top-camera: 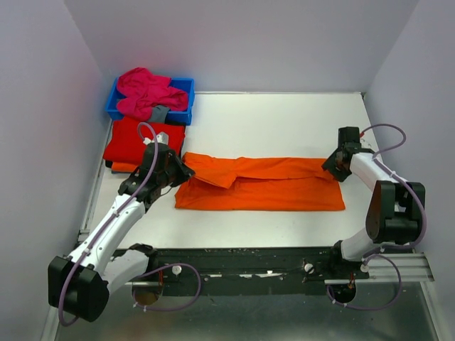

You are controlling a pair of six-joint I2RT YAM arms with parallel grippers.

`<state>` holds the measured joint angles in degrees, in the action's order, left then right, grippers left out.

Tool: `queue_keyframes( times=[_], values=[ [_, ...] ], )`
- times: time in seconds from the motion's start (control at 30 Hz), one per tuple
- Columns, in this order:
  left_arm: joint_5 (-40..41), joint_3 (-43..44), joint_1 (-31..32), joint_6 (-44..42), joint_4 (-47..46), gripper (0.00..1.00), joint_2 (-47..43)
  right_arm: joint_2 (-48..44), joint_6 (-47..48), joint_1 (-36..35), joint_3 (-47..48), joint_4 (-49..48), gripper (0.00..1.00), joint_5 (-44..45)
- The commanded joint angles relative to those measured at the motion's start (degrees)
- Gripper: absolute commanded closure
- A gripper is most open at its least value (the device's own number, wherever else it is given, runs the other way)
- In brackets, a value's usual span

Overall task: Fold and stack the t-shirts
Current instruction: Fold the other side of the tshirt into a rectangle

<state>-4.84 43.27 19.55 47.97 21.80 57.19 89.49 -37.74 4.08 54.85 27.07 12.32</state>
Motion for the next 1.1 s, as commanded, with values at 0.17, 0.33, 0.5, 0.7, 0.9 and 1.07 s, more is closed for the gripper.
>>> queue_keyframes(
  times=[0.17, 0.33, 0.5, 0.7, 0.9, 1.07],
  values=[
    [-2.8, -0.2, -0.22, -0.24, -1.67, 1.0, 0.55, -2.66, -6.82, 0.32, -5.28, -0.09, 0.5, -2.21],
    [-2.98, -0.46, -0.22, -0.15, -2.03, 1.0, 0.73, -2.39, -10.68, 0.76, -5.37, -0.17, 0.51, -0.98],
    [-2.81, 0.06, -0.22, -0.42, -2.11, 1.0, 0.82, -2.04, -14.38, 1.37, -5.55, -1.49, 0.53, -1.07],
    [-2.72, 0.24, -0.22, -0.5, -2.2, 1.0, 0.82, -1.78, -16.49, 1.64, -4.67, -1.67, 0.55, -0.19],
    [-2.45, 0.68, -0.22, -0.77, -1.85, 1.0, 0.99, -2.21, -17.37, 1.81, -4.58, -1.58, 0.5, 0.34],
    [-2.36, 0.68, -0.22, -0.86, -2.11, 1.0, 0.99, -4.94, -17.54, 2.6, -5.89, -2.19, 0.43, 1.39]
  ],
)
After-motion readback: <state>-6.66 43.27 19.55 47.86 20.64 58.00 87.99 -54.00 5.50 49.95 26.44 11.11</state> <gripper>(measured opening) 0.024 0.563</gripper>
